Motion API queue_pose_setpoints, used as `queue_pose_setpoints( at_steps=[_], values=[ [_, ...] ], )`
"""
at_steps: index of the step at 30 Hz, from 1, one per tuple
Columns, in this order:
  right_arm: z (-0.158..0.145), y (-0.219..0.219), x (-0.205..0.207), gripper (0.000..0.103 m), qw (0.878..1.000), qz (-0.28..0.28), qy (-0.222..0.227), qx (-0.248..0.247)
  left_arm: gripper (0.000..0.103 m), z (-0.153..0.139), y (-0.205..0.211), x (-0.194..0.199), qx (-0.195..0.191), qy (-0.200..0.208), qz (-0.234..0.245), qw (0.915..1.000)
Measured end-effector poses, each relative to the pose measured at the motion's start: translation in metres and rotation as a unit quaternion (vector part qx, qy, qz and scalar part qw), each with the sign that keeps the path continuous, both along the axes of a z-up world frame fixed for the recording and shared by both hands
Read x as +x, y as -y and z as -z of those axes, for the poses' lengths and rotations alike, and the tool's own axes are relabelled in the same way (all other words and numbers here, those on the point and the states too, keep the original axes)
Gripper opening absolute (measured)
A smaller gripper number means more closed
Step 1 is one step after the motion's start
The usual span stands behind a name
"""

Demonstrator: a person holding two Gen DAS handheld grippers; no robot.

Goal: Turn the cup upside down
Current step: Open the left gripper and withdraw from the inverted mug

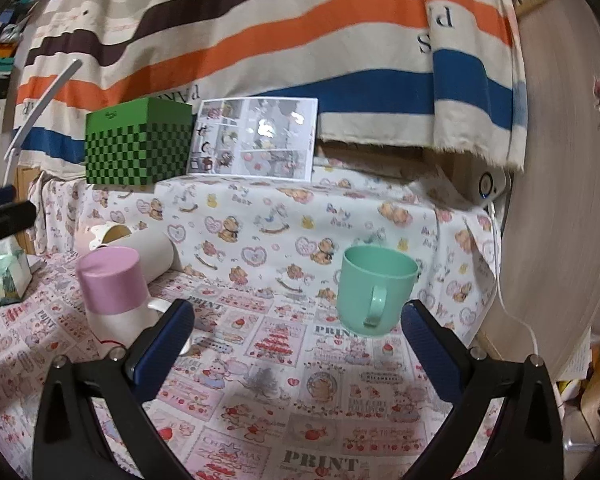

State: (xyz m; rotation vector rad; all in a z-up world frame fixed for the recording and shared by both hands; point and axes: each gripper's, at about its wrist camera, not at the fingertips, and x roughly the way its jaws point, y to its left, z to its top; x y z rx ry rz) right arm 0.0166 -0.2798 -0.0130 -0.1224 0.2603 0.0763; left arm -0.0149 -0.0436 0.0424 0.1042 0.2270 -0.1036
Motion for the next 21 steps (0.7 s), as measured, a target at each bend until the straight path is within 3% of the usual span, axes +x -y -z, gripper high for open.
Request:
queue_pose_setpoints(
  at_steps=[13,21],
  values=[
    [0.001,0.001,0.001,0.103,1.000,-0.013,-0.007,0.009,0.103,0.026,-0.035,-0.003,-0.028,0.006,-0.013,0.9995],
    [0.002,0.001,0.002,0.103,0.999,-0.036,-0.020,0.027,0.103,0.036,-0.044,0.002,-0.043,-0.021,-0.023,0.9986]
  ],
)
